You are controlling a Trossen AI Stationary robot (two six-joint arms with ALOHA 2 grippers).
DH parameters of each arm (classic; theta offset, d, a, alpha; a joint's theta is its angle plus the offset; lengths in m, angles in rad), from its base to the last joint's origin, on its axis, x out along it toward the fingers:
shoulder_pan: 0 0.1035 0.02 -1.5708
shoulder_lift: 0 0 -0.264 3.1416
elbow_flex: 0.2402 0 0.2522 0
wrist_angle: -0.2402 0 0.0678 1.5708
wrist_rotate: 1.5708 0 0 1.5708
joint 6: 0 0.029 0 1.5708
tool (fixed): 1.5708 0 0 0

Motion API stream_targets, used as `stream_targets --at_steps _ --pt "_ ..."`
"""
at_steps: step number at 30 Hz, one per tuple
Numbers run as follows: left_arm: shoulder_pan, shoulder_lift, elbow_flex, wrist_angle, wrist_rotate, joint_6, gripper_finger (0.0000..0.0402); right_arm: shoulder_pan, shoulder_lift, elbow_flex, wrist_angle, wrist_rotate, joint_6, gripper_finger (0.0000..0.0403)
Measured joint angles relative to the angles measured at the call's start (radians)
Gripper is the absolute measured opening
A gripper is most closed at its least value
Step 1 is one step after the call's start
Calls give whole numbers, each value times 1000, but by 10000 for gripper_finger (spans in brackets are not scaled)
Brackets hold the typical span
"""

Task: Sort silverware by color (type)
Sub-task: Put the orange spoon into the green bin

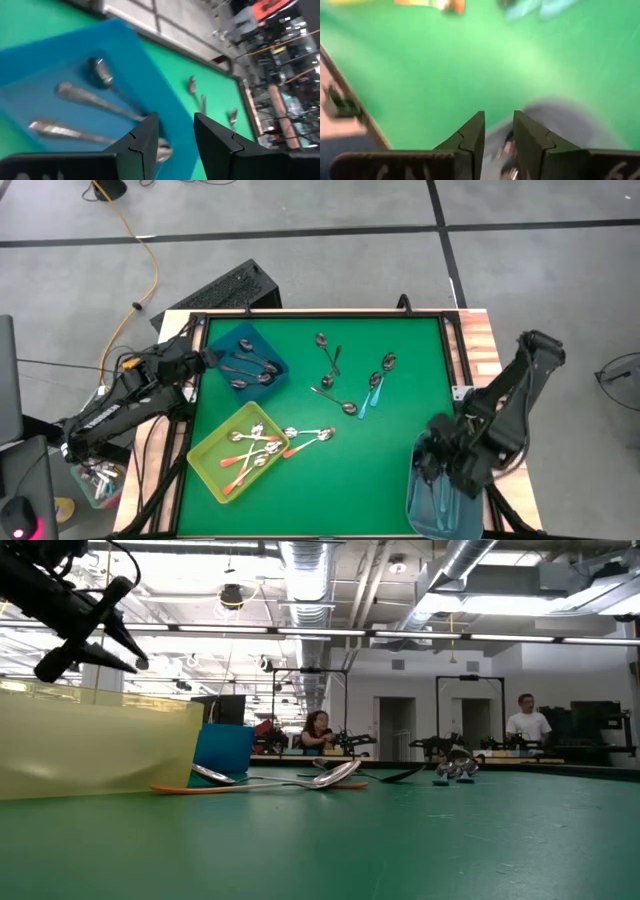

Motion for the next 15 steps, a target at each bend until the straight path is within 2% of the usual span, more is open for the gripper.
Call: stream_targets --at_steps 5,9,15 --pt "0 0 0 -114 36 -62 110 -113 -117 0 -34 217 -161 114" --pt "0 0 0 -159 109 -73 110 -217 -181 0 21 336 -313 114" --pt "0 0 0 -156 88 -88 110 -357 -213 0 218 336 -643 114"
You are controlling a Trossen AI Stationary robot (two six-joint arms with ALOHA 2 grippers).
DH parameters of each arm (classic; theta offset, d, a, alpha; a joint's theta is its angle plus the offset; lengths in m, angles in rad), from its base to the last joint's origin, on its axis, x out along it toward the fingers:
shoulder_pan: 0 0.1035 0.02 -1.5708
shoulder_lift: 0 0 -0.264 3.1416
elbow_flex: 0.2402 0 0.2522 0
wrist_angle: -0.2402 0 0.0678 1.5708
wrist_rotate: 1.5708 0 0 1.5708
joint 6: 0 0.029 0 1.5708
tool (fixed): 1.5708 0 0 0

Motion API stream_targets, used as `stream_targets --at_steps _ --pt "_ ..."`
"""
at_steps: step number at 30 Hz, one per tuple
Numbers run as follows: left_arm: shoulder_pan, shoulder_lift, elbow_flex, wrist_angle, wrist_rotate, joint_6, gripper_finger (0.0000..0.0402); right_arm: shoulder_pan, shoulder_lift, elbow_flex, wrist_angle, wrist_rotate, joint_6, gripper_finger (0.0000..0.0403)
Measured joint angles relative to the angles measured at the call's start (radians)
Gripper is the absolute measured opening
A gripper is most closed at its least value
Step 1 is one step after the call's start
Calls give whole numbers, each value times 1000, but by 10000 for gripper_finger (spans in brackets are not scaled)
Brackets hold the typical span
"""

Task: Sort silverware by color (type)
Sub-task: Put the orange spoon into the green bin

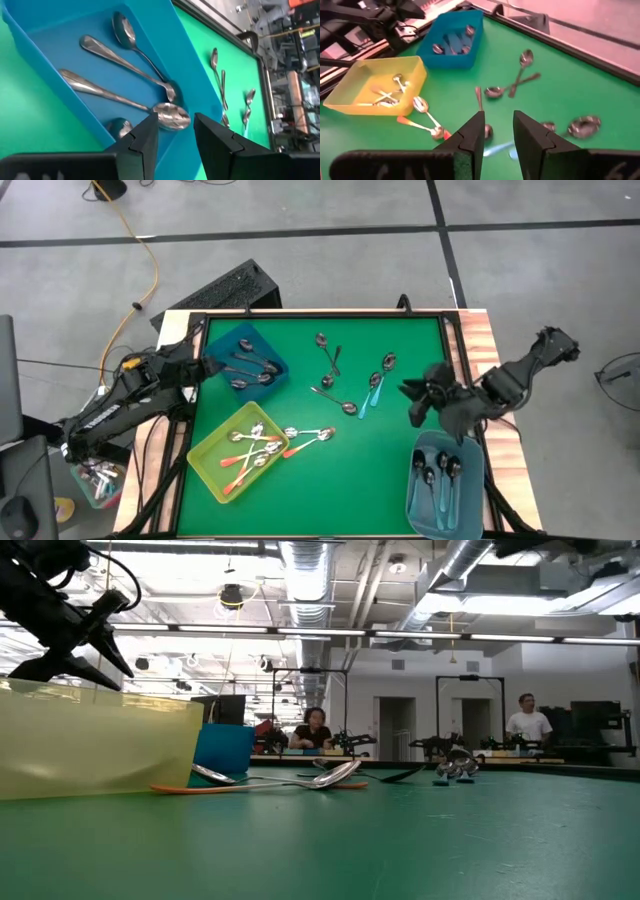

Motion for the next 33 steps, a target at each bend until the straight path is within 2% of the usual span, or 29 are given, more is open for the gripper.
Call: stream_targets --at_steps 4,9,15,19,26,30,33 --pt "0 0 0 0 -20 -7 110 -87 1 0 131 -52 -187 114" --pt "0 0 0 -1 27 -4 110 -213 2 0 240 -159 -362 112" --pt "46 0 0 -2 15 12 110 -353 2 0 397 -351 -546 111" --pt "95 0 0 -8 19 43 110 -408 2 0 445 -440 -597 111" --pt "155 0 0 -7 -2 45 110 -445 2 0 422 -472 -640 111" --pt "168 0 0 -6 4 35 110 -444 2 0 393 -527 -649 111" --pt "169 0 0 -6 4 33 110 -448 2 0 355 -527 -653 111"
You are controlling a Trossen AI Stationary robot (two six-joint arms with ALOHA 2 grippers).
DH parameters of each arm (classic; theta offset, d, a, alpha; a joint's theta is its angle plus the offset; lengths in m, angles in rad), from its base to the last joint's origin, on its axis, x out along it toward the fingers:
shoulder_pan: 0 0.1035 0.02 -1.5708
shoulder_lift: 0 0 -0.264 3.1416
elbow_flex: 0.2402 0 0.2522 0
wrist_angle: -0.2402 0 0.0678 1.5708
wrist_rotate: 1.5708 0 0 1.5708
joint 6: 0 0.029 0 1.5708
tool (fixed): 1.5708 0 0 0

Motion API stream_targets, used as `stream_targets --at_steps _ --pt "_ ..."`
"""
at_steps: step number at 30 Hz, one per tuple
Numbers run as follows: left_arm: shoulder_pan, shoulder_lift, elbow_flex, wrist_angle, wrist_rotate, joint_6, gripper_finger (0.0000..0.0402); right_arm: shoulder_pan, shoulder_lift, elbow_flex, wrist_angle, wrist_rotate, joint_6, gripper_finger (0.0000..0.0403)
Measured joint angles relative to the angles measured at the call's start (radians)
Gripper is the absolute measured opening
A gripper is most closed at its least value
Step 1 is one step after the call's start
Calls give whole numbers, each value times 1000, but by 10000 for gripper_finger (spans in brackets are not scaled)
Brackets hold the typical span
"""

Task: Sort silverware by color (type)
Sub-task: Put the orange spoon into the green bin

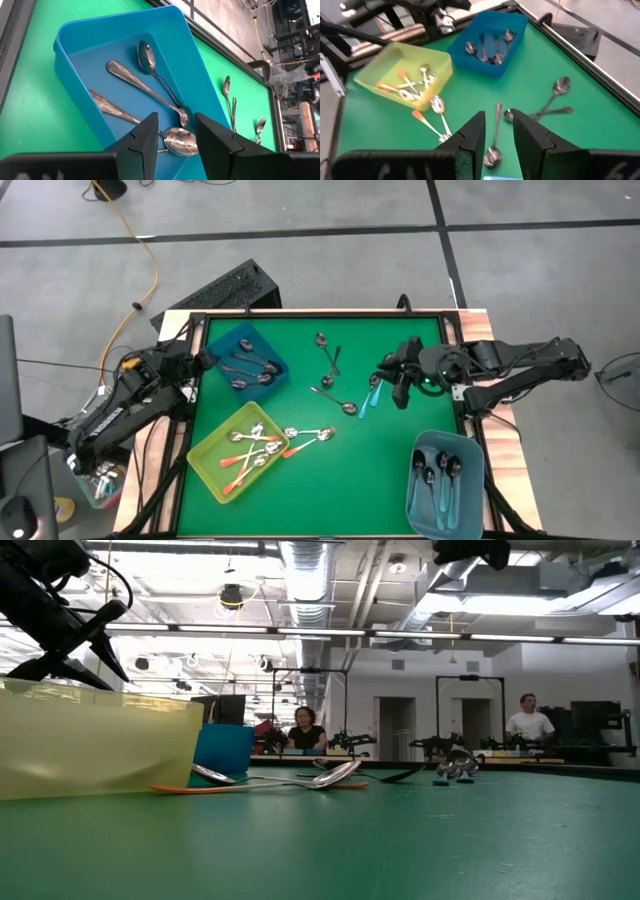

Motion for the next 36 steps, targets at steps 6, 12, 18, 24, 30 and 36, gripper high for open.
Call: stream_targets --at_steps 6,12,18,24,30,36 --pt "0 0 0 0 0 -1 110 -54 0 0 -21 0 -63 111" --pt "0 0 0 0 -23 22 110 -128 0 0 -1 -6 -125 111" --pt "0 0 0 0 -83 -12 110 -199 0 0 -9 -122 -125 111" --pt "0 0 0 -1 -58 7 110 -264 13 0 -24 -150 -127 114" --pt "0 0 0 -11 -80 41 110 -322 47 2 -24 -327 -129 114" --pt "0 0 0 -18 -134 105 110 -279 138 0 -26 -357 -111 115"
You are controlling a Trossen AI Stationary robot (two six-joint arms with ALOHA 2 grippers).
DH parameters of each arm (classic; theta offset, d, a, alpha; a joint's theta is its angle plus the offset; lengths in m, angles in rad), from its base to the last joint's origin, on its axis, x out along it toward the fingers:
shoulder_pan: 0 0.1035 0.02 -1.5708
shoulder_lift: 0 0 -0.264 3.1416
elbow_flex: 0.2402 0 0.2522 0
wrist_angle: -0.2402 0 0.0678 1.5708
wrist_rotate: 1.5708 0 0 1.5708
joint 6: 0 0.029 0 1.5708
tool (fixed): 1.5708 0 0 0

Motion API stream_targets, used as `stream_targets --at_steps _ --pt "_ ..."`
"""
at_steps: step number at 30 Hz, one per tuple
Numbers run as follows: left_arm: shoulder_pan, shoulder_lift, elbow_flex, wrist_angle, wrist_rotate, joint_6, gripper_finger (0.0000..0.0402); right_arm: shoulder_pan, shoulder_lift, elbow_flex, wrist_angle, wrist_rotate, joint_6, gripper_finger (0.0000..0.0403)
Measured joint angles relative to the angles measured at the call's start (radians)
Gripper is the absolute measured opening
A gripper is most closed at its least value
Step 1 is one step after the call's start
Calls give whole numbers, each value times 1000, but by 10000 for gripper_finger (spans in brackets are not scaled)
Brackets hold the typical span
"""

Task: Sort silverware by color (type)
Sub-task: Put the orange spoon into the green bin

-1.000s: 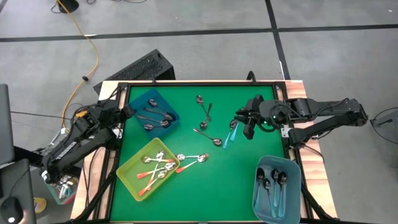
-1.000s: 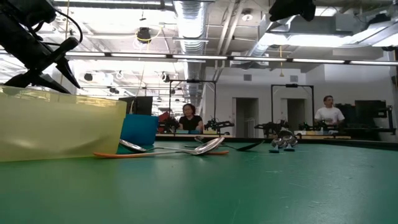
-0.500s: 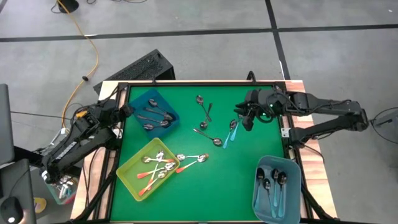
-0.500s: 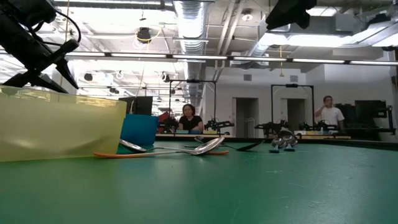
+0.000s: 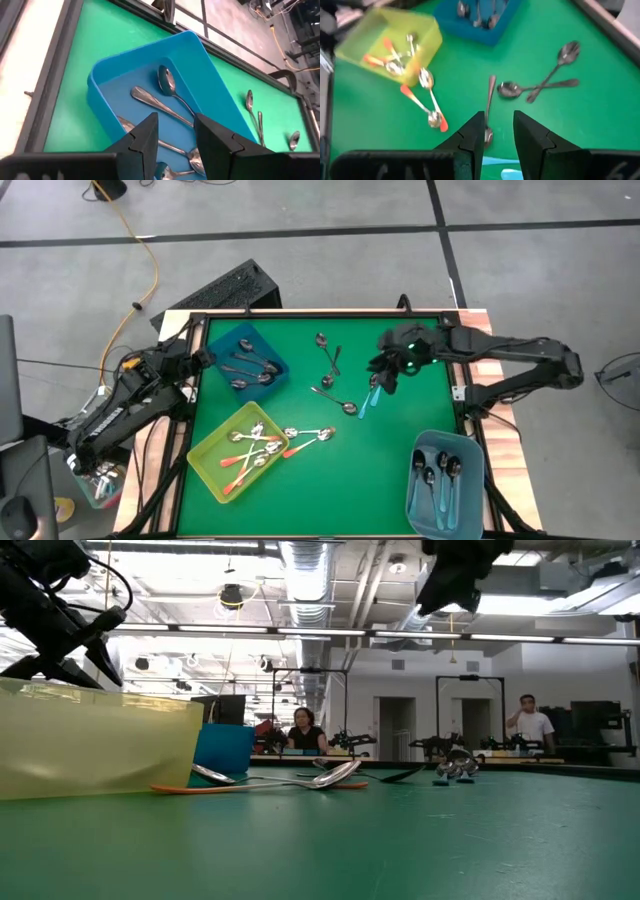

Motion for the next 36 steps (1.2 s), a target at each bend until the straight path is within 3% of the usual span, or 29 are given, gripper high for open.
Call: stream_targets --at_steps 4,12,17,21,29,36 --pt "0 0 0 2 45 4 110 32 116 0 15 -1 -34 115" --pt "0 -1 0 40 231 128 110 76 335 -1 159 -8 -118 115" --pt "-2 -18 0 278 414 174 110 143 372 -1 149 -7 -76 115" --pt "-22 -18 0 516 504 157 110 258 348 -1 156 44 6 114" --pt "-119 -15 0 803 564 190 110 496 286 -1 167 268 204 113" --pt "-181 -13 0 819 460 316 110 547 225 1 128 407 246 132"
